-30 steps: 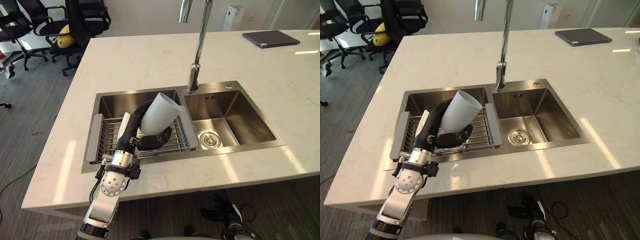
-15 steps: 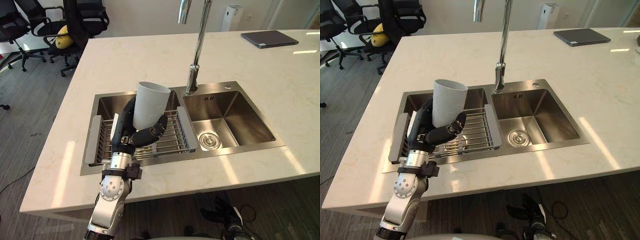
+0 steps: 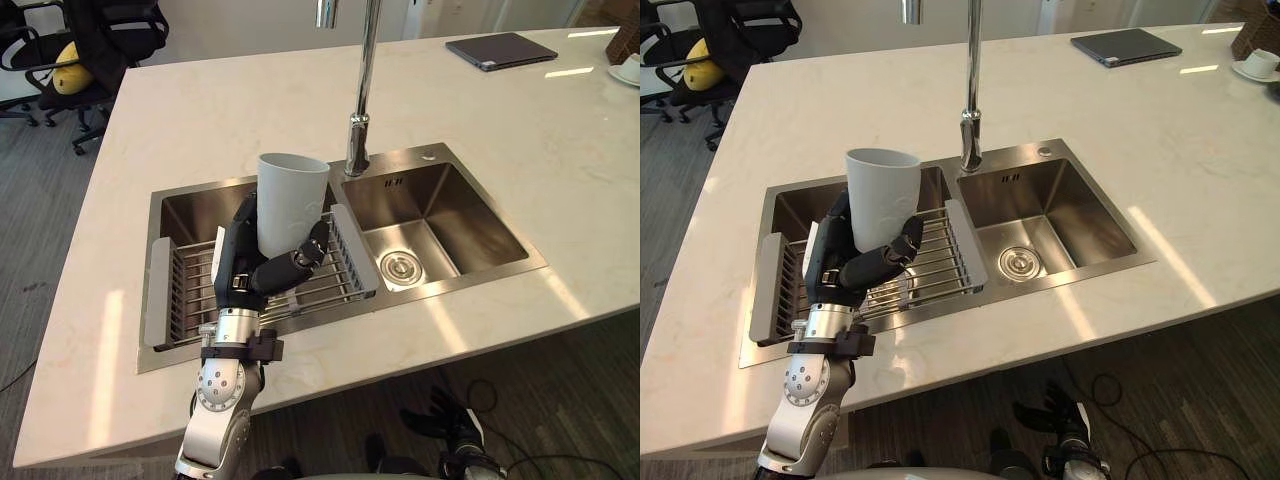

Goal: Walk over to the sink, pick up the cup, carry it to the dishwasher, place the cup inside the dishwasher, then close the dishwasher door

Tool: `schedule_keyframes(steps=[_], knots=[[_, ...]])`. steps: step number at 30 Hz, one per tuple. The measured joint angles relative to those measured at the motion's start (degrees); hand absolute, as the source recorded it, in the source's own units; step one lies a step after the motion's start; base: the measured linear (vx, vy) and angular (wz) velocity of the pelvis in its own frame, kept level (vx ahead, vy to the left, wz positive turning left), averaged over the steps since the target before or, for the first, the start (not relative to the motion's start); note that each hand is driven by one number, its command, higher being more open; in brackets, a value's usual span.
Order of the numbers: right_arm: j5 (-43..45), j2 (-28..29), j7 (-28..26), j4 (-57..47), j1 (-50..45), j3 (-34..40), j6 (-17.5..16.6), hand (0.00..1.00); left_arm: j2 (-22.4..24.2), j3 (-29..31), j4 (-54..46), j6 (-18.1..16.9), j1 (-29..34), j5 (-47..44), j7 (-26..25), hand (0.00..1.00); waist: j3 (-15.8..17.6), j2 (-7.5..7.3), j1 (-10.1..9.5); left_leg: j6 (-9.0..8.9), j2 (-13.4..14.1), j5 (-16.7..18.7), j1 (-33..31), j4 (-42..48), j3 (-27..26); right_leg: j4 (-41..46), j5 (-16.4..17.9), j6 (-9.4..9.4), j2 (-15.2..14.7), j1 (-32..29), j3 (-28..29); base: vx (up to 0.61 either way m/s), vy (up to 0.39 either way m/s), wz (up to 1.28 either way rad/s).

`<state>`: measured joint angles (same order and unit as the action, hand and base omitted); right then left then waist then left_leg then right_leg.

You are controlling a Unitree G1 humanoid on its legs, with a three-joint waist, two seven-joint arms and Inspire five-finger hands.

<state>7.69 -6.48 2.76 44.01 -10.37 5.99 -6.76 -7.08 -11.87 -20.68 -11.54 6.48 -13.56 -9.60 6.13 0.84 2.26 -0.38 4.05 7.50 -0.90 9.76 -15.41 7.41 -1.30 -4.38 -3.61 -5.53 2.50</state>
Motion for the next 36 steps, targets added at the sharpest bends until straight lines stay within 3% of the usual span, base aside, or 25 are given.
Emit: schedule_keyframes(steps=[1, 2, 3, 4, 5, 6, 7, 8, 9, 10, 11, 12, 15, 16, 19, 21, 23, 25, 27, 30, 36], knots=[[0.0, -0.09, 0.2, -0.02, 0.51, 0.0, -0.02, 0.9, 0.0, 0.07, 0.02, -0.03, -0.66, -0.02, -0.15, 0.3, 0.18, -0.14, -0.12, 0.37, -0.1, 0.27, -0.11, 1.23, 0.6, 2.19, -0.06, -0.08, -0.16, -0.66, -0.4, -0.11, 0.044, -0.02], [0.0, -0.24, 0.24, -0.14, 1.01, 0.03, -0.04, 0.9, -0.05, 0.1, 0.03, -0.05, -1.33, -0.02, -0.23, 0.3, 0.15, -0.01, -0.28, 1.01, -0.2, 0.69, -0.17, 1.21, 0.93, 1.79, -0.59, -1.57, -0.19, -0.4, -0.36, -0.16, 0.032, 0.0], [0.01, -0.15, 0.25, -0.2, 1.6, 0.12, -0.07, 0.9, 0.05, 0.32, -0.02, -0.33, -2.27, 0.0, -0.14, 0.3, 0.41, -0.01, -0.9, 1.62, 0.15, 0.71, -0.39, 1.03, 0.59, 4.6, 2.5, -3.04, -0.47, -0.55, -0.39, -0.18, 0.017, 0.11], [0.0, -0.09, 0.23, -0.17, 1.94, -0.14, -0.01, 0.9, -0.17, 0.62, 0.16, -0.65, -2.87, 0.0, -0.08, 0.3, 1.06, -0.58, -1.38, 1.99, -0.39, 0.65, -0.31, 1.99, 0.86, 16.17, 8.73, -2.48, -1.39, -1.8, -1.15, -0.14, -0.006, 0.15], [0.0, -0.13, 0.11, -0.11, 1.96, -0.19, -0.02, 0.9, -0.08, 0.79, 0.15, -0.87, -2.38, -0.01, -0.12, 0.3, 1.06, -0.55, -2.12, 2.18, -0.59, 0.55, -0.35, 2.61, 1.05, 22.69, 12.11, -3.98, -1.5, -0.73, -1.92, -0.12, -0.019, 0.14], [0.0, -0.13, 0.08, -0.11, 2.03, -0.23, -0.03, 0.9, -0.08, 0.94, 0.15, -1.07, -2.16, -0.01, -0.12, 0.3, 0.96, -0.55, -2.83, 2.26, -0.65, 0.49, -0.72, 3.02, 1.07, 24.11, 13.22, -4.7, -1.48, 0.22, -2.06, -0.13, -0.061, 0.06], [0.02, -0.21, 0.02, -0.09, 2.57, -0.52, -0.05, 0.9, -0.02, 1.5, -0.1, -1.55, -1.72, -0.02, -0.18, 0.3, 0.32, -0.89, -3.93, 2.27, -0.94, 0.17, -2.94, 4.12, 1.22, 22.81, 15.26, -4.53, -1.29, 2.08, -2.25, -0.17, -0.108, 0.06], [0.02, -0.83, 0.15, -0.01, 3.74, -1.72, -0.1, 0.9, 0.04, 1.58, -0.32, -2.22, -1.69, -0.03, -0.41, 0.3, -0.32, -1.25, -5.02, 2.22, -1.36, -0.74, -6.45, 5.12, 1.39, 16.73, 16.68, -2.55, -1.06, 2.76, -1.99, -0.15, -0.114, 0.1], [0.04, -1.19, 0.12, 0.02, 4.58, -2.08, -0.13, 0.9, 0.2, 1.54, -0.56, -2.31, -1.74, -0.03, -0.41, 0.3, -0.33, -1.25, -5.45, 2.11, -1.44, -1.41, -8.46, 5.6, 1.57, 13.13, 16.77, -1.79, -0.98, 2.8, -1.63, -0.16, -0.119, 0.23], [0.07, -1.83, 0.16, 0.54, 6.56, -2.04, -0.12, 0.9, 0.94, 1.26, -0.5, -2.14, -1.76, -0.03, -0.35, 0.3, 0.42, 0.19, -5.68, 1.74, -0.74, -3.25, -11.57, 5.88, 2.99, 7.34, 14.61, 1.21, 0.37, 2.92, -1.76, -0.17, -0.119, 0.43], [0.18, -2.32, 0.46, 0.84, 7.66, -2.03, -0.11, 0.9, 1.83, 0.32, 0.1, -1.55, -1.74, -0.06, -0.25, 0.3, 1.94, 1.77, -5.55, 1.19, 0.43, -4.6, -12.46, 5.77, 4.93, 3.48, 11.79, 1.98, 2.08, 4.81, -3.25, -0.19, -0.13, 0.5], [0.19, -2.27, 0.58, 1.0, 7.71, -2.14, -0.11, 0.9, 1.92, -0.35, 0.44, -1.29, -1.67, -0.06, -0.21, 0.3, 2.58, 1.99, -5.58, 0.76, 0.97, -5.11, -12.34, 5.98, 5.73, 2.4, 11.02, 2.31, 2.78, 5.94, -3.94, -0.22, -0.161, 0.58], [0.9, -2.25, 1.31, 1.06, 6.82, -2.28, -0.32, 0.9, 1.33, -2.99, 0.93, -1.15, -1.65, -0.33, 0.09, 0.3, 2.85, 1.87, -5.37, -1.9, 1.88, -8.28, -12.57, 5.35, 10.43, 1.93, 9.74, 4.19, 4.74, 7.56, -7.9, -0.22, -0.163, 0.61], [1.85, -2.28, 1.93, 1.06, 6.68, -1.59, -0.39, 0.9, 1.35, -3.81, 0.84, -1.23, -1.99, -0.7, 0.22, 0.3, 3.27, 1.14, -4.91, -2.57, 1.83, -8.64, -13.0, 4.94, 11.31, 1.85, 9.16, 5.36, 4.39, 6.88, -9.86, -0.25, -0.149, 0.7], [2.4, -2.68, 2.72, 1.08, 5.69, -1.41, -0.38, 0.9, 1.15, -6.1, 0.62, -1.28, -3.04, -1.25, 0.92, 0.3, 3.39, 0.92, -4.14, -1.36, 1.97, -5.29, -13.55, 11.81, 11.24, 2.14, 8.21, 6.31, 3.29, 5.4, -13.65, -0.26, -0.081, 0.78], [2.42, -2.59, 2.71, 1.08, 4.46, -1.41, -0.38, 0.9, 1.15, -7.99, 0.62, -1.3, -4.15, -1.57, 1.35, 0.3, 3.42, 0.87, -3.25, -0.86, 3.29, -2.55, -12.0, 14.15, 10.1, 1.39, 7.51, 6.19, 2.43, 5.24, -16.76, -0.19, 0.038, 0.89], [3.0, -1.93, 2.68, 0.78, 3.14, -1.27, -0.38, 0.9, 1.69, -9.72, 0.77, -1.31, -4.69, -2.27, 1.33, 0.3, 3.0, 1.11, -2.59, -1.83, 4.05, 0.13, -6.88, 9.86, 8.06, 0.05, 6.67, 5.58, 1.13, 4.81, -19.0, -0.14, 0.117, 0.66], [3.49, -1.2, 2.65, 0.39, 2.5, -1.19, -0.31, 0.9, 1.86, -10.14, 1.29, -1.34, -5.27, -2.24, 1.39, 0.3, 2.09, 2.1, -2.18, -3.17, 3.2, -0.67, -2.78, 0.23, 7.73, -0.21, 6.15, 4.05, 0.11, 3.93, -20.24, -0.07, 0.18, 0.34], [3.53, 0.58, 2.36, -0.13, 1.78, -1.26, -0.33, 0.9, 0.92, -9.94, 2.25, -1.42, -5.56, -2.27, 1.03, 0.3, 1.69, 0.66, -2.34, -1.7, 1.26, -2.3, -2.52, -1.16, 7.67, -0.7, 4.31, 2.04, -1.64, 3.74, -20.3, -0.03, 0.218, 0.2], [3.52, 1.62, 2.23, -0.13, 1.61, -1.21, -0.32, 0.9, 0.7, -9.02, 4.72, -1.44, -5.57, -2.3, 0.7, 0.3, 0.97, -0.37, -2.3, -1.04, -0.62, -1.99, -2.37, -0.65, 7.28, -1.47, 3.32, 0.73, -3.1, 4.48, -20.18, 0.02, 0.176, 0.04], [3.43, 2.02, 2.17, -0.82, 1.77, -0.85, -0.3, 0.9, 0.64, -9.0, 4.91, -1.4, -5.56, -2.28, 0.85, 0.3, 0.48, -0.92, -2.07, -0.18, -2.99, -1.65, -2.59, -0.68, 7.76, -1.17, 2.83, 0.15, -5.24, 4.54, -19.58, -0.01, 0.101, 0.05]])
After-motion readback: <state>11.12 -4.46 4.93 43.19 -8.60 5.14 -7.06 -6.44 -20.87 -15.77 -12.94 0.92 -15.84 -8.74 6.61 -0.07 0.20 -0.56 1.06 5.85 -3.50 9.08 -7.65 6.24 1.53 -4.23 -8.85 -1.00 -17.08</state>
